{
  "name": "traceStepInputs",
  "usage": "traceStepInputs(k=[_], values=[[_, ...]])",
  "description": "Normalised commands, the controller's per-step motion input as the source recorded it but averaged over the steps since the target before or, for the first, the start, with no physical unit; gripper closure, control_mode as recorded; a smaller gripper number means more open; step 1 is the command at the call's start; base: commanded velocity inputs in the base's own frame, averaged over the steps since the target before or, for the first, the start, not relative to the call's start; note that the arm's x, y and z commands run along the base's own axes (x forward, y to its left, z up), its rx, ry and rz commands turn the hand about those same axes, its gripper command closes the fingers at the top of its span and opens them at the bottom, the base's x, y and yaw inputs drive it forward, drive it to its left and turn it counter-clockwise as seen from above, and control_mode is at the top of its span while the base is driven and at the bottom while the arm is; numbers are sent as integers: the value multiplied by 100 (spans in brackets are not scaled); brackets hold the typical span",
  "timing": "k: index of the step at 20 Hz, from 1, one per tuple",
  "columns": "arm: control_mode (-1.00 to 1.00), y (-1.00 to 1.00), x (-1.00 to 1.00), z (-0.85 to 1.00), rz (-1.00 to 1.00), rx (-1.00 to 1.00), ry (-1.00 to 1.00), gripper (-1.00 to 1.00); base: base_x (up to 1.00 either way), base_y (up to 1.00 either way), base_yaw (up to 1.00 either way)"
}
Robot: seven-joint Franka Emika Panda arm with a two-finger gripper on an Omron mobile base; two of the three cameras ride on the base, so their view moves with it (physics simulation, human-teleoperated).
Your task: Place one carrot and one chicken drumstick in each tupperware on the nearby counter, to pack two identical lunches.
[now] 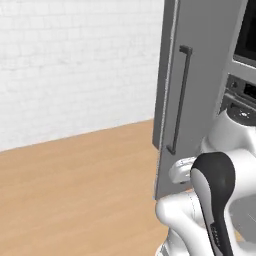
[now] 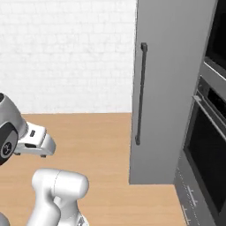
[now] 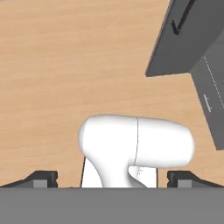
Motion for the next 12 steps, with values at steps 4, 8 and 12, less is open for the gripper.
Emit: traceStepInputs(k=[4, 8, 12], values=[[100, 0, 0, 0, 0, 0, 0, -100, 7, 51, 76], [100, 0, 0, 0, 0, 0, 0, -100, 84, 12, 29], [100, 0, 0, 0, 0, 0, 0, -100, 100, 24, 18]])
